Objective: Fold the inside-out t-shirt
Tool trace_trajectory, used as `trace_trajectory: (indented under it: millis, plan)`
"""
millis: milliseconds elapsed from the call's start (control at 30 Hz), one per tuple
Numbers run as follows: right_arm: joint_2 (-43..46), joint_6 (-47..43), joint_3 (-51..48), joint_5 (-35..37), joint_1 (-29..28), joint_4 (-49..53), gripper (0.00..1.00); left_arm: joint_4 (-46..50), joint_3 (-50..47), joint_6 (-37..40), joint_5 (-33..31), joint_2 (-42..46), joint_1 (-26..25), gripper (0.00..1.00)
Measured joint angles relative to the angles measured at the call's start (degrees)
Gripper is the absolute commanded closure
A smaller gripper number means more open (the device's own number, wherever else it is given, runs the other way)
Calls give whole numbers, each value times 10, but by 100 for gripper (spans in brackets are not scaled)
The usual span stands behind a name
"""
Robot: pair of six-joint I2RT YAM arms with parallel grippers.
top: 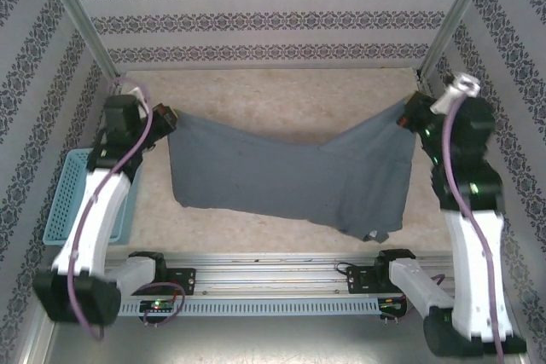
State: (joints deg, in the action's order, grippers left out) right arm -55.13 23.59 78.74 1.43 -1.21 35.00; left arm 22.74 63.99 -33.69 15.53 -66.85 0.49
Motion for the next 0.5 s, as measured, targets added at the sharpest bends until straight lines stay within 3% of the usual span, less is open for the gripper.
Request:
trace_trajectory:
  millis: [167, 333, 500]
  plan:
    - [-189, 0, 87, -4, 0, -37, 100, 14, 165, -4, -10, -193, 0, 100]
    - [-356, -3, 324, -4, 7, -36, 100, 54, 454, 4, -22, -355, 0, 100]
    - [-427, -3, 552, -4, 22, -25, 100, 94, 727, 27, -25, -445, 8, 100]
